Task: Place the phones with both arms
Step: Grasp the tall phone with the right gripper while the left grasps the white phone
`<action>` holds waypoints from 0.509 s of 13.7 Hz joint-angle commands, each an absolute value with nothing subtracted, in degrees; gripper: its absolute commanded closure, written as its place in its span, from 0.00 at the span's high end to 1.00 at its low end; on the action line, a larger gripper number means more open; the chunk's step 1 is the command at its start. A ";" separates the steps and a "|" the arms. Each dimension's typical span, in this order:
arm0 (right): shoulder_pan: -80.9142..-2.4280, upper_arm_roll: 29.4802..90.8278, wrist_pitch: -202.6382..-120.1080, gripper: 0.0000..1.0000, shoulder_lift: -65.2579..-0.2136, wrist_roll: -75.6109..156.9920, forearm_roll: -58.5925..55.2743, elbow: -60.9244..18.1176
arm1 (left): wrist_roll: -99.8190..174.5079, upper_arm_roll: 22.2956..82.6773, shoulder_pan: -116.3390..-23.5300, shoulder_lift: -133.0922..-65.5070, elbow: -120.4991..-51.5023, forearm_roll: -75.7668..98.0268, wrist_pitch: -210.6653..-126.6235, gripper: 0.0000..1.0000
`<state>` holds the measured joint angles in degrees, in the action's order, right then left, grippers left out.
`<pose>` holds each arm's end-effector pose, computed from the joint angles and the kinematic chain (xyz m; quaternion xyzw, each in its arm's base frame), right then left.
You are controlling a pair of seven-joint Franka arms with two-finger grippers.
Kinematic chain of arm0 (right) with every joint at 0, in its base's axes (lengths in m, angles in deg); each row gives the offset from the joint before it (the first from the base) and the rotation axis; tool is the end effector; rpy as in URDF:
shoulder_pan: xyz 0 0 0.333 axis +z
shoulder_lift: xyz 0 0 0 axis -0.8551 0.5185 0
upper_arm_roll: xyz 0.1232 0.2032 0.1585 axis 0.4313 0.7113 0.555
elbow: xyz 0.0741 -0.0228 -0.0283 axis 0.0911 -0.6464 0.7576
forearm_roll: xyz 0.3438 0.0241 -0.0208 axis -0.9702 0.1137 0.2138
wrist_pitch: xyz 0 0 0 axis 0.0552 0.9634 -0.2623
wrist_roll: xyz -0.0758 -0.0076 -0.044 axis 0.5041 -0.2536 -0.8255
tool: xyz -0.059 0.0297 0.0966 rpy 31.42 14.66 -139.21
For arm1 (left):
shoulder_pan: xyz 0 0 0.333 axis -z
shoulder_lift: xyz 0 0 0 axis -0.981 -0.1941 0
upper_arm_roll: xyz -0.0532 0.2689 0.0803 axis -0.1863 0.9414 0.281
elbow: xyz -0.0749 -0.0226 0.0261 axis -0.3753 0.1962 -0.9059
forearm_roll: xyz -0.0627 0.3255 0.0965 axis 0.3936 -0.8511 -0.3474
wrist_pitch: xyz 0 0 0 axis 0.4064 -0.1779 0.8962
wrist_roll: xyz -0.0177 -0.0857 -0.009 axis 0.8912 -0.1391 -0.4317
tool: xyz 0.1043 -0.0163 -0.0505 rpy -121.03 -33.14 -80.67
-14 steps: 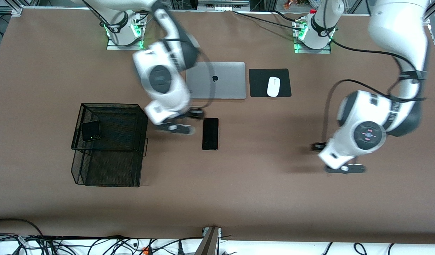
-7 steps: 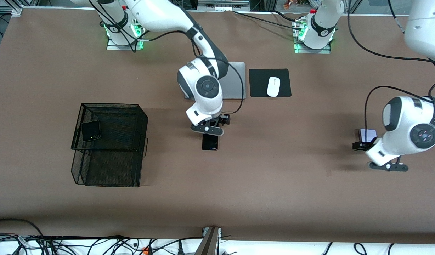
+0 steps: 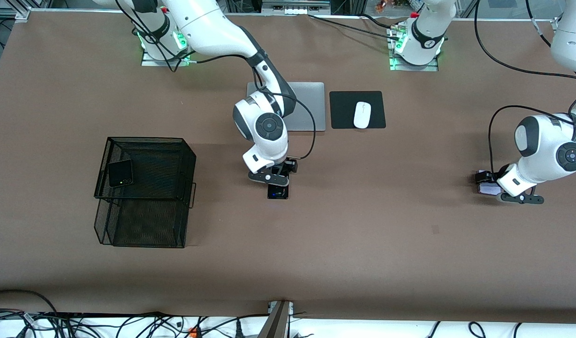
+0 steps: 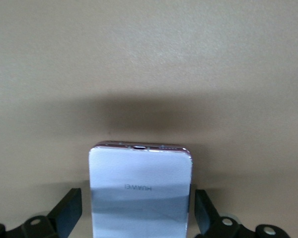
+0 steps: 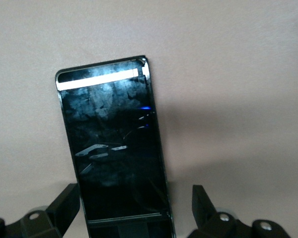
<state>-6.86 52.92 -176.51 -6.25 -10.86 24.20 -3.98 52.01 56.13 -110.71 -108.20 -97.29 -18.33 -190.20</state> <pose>0.4952 0.4466 0.1848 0.9961 -0.0874 0.0105 0.0052 0.5377 0.1738 0.1760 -0.9975 0.0419 0.0500 0.0289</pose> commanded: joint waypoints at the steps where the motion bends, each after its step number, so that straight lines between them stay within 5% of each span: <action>1: -6.48 53.03 -178.73 1.00 -5.67 -10.48 23.41 -4.30 | 52.58 54.12 -112.82 -108.13 -98.35 -19.40 -190.96 1.00; 4: -6.04 53.03 -180.48 1.00 -4.44 -10.66 23.50 -4.30 | 53.37 54.02 -112.91 -108.39 -98.26 -19.40 -190.96 0.93; 6: -5.95 52.95 -180.40 0.33 -4.52 -9.61 23.76 -4.03 | 53.64 54.02 -112.91 -108.83 -98.09 -19.40 -190.96 0.71; 7: -6.03 52.86 -179.88 0.19 -4.96 -8.73 23.76 -3.77 | 54.07 54.11 -112.91 -108.92 -98.00 -19.31 -190.96 0.70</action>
